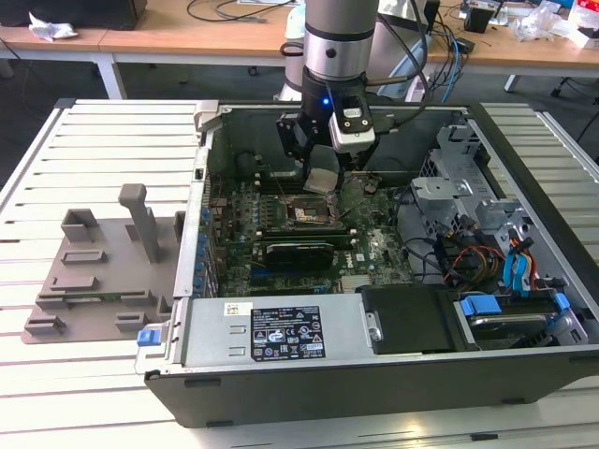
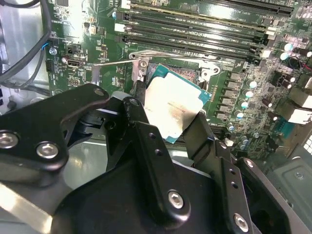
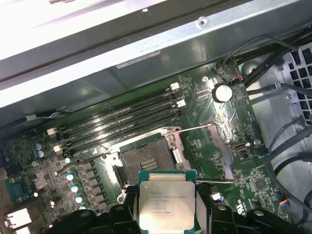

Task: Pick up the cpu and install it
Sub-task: 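Place the cpu into insertion slot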

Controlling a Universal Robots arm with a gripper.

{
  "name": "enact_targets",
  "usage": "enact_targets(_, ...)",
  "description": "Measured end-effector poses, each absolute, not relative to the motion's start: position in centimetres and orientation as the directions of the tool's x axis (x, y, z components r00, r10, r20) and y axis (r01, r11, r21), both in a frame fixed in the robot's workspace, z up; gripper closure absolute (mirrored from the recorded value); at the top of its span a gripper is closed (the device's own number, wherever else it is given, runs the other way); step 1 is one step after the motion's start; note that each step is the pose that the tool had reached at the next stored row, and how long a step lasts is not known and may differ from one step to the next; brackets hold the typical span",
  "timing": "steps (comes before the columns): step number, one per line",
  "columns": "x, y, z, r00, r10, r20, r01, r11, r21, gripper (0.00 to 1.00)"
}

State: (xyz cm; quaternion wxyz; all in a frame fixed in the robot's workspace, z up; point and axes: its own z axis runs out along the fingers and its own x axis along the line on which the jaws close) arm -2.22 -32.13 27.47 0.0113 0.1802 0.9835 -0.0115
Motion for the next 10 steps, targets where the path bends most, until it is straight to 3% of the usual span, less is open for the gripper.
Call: enact_targets(10, -2.22, -32.13, 27.45, -0.920, 0.392, -0.028, 0.393, 0.919, -0.023, 0.45)
